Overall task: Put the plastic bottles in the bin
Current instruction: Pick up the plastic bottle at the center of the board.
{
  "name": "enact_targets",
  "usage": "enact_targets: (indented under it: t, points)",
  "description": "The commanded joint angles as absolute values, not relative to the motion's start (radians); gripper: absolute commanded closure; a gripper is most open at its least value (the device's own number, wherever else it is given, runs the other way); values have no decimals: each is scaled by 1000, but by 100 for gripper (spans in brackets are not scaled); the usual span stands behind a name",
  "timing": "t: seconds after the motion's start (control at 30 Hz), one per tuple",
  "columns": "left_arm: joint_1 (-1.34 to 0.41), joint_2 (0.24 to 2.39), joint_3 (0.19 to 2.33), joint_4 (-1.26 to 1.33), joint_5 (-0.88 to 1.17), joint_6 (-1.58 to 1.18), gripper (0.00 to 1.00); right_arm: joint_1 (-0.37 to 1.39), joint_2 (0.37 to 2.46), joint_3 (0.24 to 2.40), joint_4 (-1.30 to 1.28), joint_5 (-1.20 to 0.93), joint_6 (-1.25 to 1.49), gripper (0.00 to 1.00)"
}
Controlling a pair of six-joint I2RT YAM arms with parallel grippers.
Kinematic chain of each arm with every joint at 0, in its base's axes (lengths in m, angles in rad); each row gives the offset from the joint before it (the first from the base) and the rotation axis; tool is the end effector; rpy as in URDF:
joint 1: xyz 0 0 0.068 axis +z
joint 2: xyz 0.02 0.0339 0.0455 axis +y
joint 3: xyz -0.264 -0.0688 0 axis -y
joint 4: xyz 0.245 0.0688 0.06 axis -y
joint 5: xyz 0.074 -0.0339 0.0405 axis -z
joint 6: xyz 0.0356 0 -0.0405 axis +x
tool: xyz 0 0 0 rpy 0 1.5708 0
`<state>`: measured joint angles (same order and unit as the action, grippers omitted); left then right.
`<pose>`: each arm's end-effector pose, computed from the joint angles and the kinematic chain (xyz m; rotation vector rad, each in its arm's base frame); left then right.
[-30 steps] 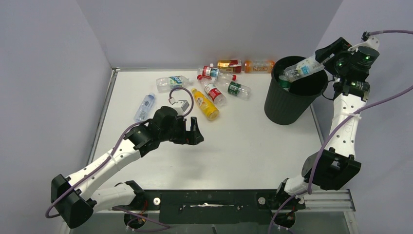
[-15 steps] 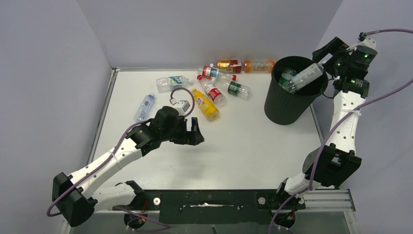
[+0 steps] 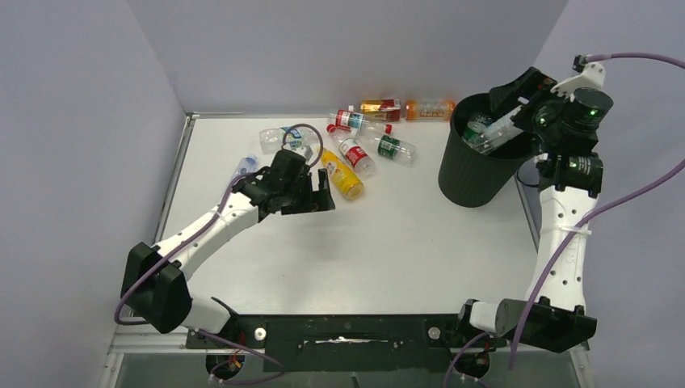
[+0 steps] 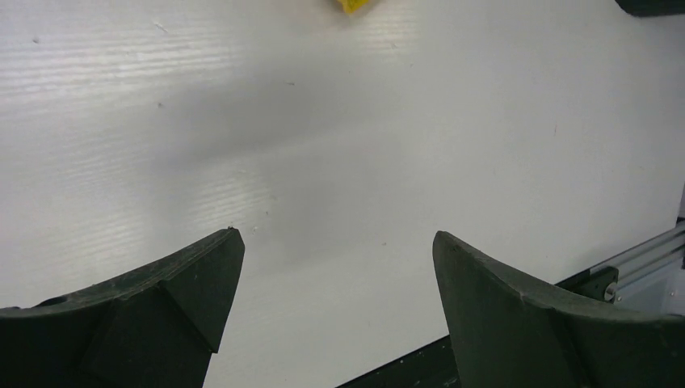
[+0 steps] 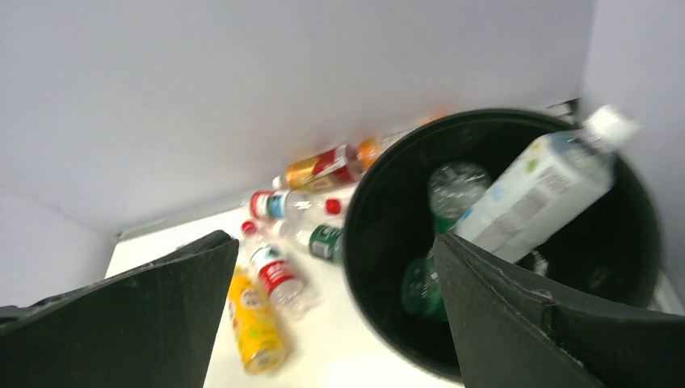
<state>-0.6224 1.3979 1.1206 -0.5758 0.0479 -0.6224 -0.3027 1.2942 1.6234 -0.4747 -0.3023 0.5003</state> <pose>0.2417 -0.1755 0.2817 0.0226 2.5197 -0.6000 0.2582 -0.0695 0.4878 0.4615 1.6636 0.4053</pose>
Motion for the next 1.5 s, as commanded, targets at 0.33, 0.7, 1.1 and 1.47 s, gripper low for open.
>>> enact_targets:
  t: [0.33, 0.7, 1.1, 1.47]
  points:
    - [-522, 1643, 1240, -272, 157, -824, 11, 113, 1118, 1365, -498, -215, 475, 3]
    - [-523, 1881, 1359, -161, 164, -1013, 11, 191, 1039, 1255, -551, -206, 445, 3]
    - [-525, 2064, 1475, -160, 139, -1129, 11, 190, 980, 1209, -593, -211, 393, 1]
    - [-538, 2110, 1470, -183, 96, -1121, 35, 190, 968, 1176, -589, -231, 374, 1]
